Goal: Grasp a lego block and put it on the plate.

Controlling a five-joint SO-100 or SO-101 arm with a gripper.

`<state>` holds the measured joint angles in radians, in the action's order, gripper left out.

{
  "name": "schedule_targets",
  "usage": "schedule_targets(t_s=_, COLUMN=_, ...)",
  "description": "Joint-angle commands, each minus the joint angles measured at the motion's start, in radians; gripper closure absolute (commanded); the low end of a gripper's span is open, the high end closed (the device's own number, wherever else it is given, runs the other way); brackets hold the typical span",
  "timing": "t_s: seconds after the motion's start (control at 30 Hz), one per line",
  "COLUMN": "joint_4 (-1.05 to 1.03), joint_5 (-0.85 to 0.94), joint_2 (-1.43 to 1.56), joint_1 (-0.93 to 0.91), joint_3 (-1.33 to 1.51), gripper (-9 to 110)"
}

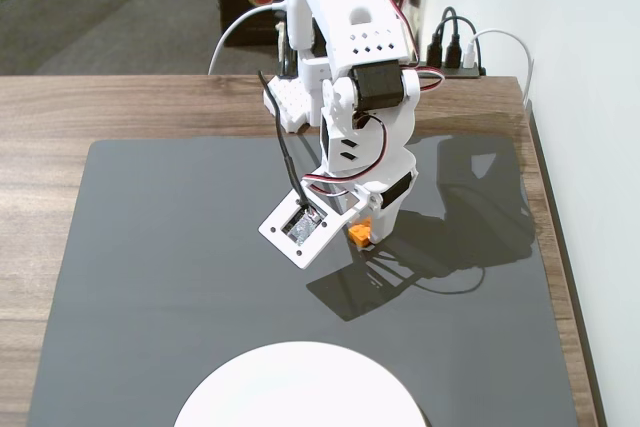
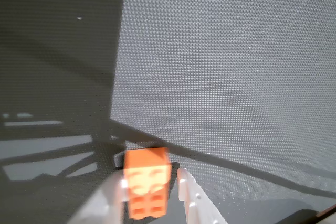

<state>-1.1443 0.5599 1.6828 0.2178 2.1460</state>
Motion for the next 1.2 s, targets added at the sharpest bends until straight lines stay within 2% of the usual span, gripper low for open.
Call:
schedule_targets(t_s=0.0, joint_4=0.011, joint_5=0.005, joint_2=0.005, joint_1=0.003, joint_3=-0.028, gripper=92)
schedule_targets(t_s=0.2, joint_4=0.017, joint_5=0.005, joint_2=0.005, joint_1=0.005, joint_3=-0.026, gripper=96)
schedule_targets(t_s=0.7, joint_4=-0.015, joint_5=0.051, joint_2=0.043, joint_1=0.003, joint_3=-0.043, gripper=96)
schedule_targets(t_s=0.93, joint_4=-0.086, joint_5=0.176, joint_2=0.089, joint_1=-0.017, joint_3=-0.115, gripper=96)
schedule_targets(t_s=1.17, joint_4=-0.101, joint_5=0.397, joint_2=0.149, joint_1=-0.060, joint_3=-0.152, gripper=96)
